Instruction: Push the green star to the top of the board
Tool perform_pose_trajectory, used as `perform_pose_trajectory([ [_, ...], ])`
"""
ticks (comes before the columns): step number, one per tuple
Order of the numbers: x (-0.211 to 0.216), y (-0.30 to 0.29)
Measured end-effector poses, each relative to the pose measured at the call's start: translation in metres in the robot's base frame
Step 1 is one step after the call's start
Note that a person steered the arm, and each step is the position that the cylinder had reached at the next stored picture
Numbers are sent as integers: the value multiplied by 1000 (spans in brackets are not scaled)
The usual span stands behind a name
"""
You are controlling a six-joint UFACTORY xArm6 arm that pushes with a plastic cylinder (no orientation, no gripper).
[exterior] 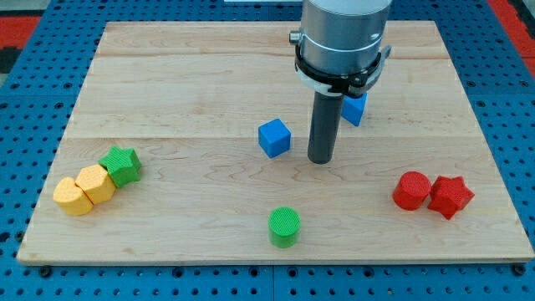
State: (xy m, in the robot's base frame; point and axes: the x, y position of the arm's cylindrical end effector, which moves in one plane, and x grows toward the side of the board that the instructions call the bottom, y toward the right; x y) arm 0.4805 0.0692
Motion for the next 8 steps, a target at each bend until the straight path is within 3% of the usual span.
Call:
perform_pose_trajectory([
  [3,45,21],
  [7,56,-119],
  [8,52,-180],
])
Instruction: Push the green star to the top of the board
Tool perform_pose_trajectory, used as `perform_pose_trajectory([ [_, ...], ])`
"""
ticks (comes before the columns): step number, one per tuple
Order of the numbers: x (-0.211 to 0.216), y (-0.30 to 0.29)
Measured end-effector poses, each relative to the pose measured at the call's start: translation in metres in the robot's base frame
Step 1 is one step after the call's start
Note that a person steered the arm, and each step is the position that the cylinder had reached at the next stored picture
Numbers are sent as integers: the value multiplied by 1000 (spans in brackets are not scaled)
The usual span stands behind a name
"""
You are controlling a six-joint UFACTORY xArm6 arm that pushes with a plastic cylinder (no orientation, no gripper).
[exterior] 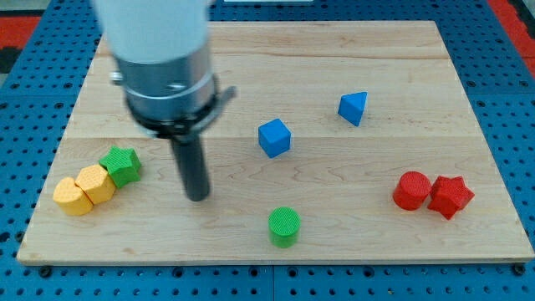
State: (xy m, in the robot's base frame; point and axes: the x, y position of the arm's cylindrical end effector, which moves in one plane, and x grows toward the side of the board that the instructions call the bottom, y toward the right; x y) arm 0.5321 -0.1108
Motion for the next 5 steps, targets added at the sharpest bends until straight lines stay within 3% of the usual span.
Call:
perform_pose_trajectory([
  [3,-20,-62],
  [5,21,-67],
])
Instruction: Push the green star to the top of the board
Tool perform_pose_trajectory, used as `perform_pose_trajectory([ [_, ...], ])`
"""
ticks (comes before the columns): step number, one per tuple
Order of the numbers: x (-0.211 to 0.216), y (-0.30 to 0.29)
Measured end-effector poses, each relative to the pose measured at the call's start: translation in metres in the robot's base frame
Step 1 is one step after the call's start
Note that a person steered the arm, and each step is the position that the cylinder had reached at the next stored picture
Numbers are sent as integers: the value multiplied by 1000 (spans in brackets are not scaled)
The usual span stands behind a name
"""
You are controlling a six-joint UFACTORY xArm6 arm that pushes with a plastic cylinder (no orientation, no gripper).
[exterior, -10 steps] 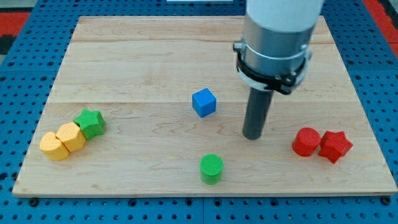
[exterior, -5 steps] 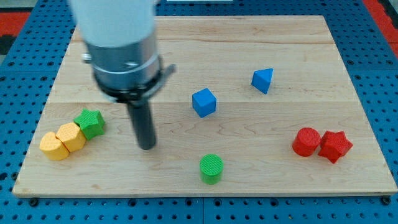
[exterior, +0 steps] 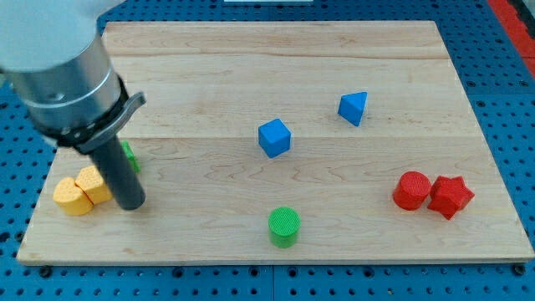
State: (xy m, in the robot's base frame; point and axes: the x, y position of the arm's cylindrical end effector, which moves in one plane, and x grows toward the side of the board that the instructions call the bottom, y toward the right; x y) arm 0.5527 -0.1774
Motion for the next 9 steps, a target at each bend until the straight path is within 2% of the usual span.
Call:
perform_pose_trajectory([
  [1,-30,-19],
  [4,-107,-26],
  [5,-168,-22],
  [6,-208,-18],
  [9,-260,60],
])
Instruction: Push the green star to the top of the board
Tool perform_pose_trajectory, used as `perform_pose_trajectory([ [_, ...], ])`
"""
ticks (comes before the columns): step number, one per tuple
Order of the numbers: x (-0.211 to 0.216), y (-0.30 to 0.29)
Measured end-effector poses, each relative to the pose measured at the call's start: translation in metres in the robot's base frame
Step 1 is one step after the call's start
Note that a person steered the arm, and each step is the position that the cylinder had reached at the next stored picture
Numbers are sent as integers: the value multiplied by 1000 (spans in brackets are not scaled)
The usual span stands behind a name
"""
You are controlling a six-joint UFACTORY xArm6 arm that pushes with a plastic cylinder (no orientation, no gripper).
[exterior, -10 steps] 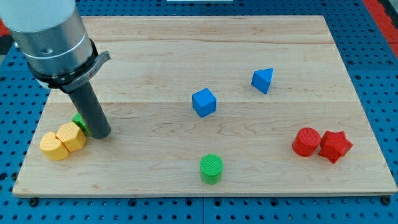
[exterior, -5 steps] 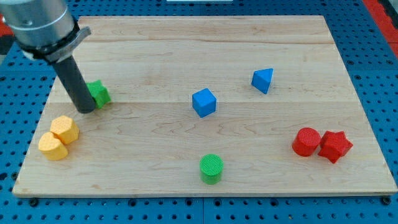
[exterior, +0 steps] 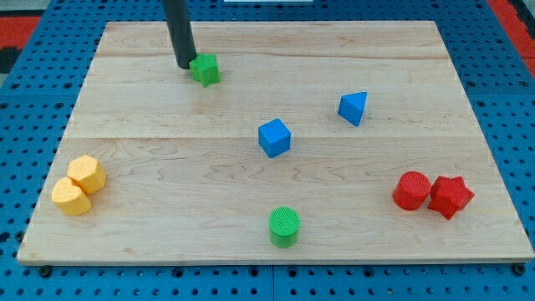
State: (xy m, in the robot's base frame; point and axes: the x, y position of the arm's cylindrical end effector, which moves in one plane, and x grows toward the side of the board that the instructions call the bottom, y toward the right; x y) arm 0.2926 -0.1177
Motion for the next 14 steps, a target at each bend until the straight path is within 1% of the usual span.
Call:
perform_pose_trajectory([
  [1,-5,21],
  [2,10,-35],
  [3,63,6],
  [4,41,30],
  [5,8,36],
  [6,1,60],
  [7,-18,93],
  [8,21,88],
  [9,25,58],
  [10,-2,66],
  [11,-38,74],
  [12,-33,93],
  [13,-39,126],
  [14,19,165],
])
